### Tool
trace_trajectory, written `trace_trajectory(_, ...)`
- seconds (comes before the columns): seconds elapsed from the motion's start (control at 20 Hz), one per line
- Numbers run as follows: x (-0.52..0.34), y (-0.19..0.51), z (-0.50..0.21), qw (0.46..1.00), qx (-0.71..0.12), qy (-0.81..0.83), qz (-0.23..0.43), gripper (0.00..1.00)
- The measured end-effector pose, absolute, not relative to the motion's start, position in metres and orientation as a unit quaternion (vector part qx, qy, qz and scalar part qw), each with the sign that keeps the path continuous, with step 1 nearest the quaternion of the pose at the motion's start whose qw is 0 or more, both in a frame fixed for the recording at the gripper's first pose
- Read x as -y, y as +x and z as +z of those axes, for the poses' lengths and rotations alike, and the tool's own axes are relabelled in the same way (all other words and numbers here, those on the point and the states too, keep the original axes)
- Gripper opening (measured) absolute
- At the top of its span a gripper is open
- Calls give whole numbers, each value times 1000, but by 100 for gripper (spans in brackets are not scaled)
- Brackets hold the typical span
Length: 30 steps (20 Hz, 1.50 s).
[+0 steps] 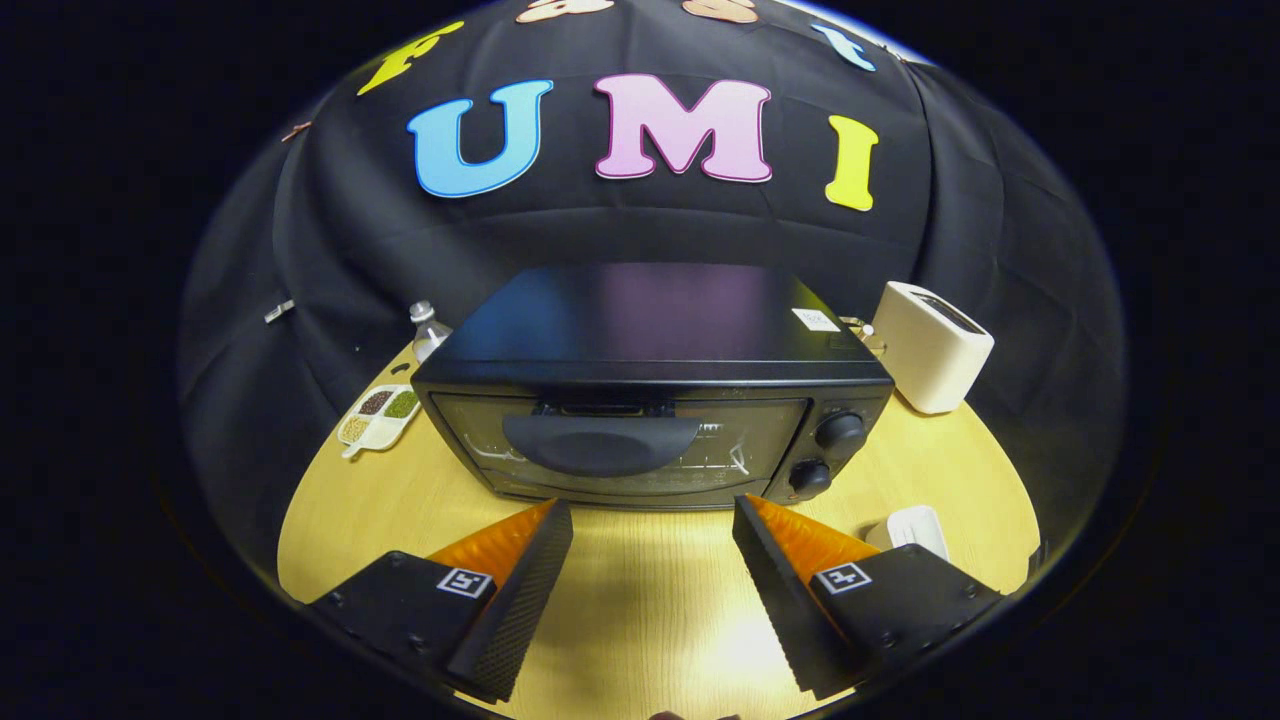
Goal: Open the toaster oven, put the food inside, and close the toaster oven door.
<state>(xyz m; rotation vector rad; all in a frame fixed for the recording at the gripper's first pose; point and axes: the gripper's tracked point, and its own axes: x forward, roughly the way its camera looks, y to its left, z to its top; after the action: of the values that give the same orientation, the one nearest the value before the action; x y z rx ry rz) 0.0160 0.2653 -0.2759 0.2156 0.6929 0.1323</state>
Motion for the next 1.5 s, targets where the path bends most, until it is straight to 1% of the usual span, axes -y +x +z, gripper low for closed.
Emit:
trace_trajectory(0.35,-240,2,-230,948,-296,90,78,100)
trace_trajectory(0.65,-204,-17,-152,971,-212,73,78,99)
trace_trajectory(1.15,-124,-19,-29,987,-104,111,46,98)
trace_trajectory(1.35,-89,-22,5,993,-63,91,36,98)
trace_trajectory(1.5,-69,-24,14,994,-51,89,35,98)
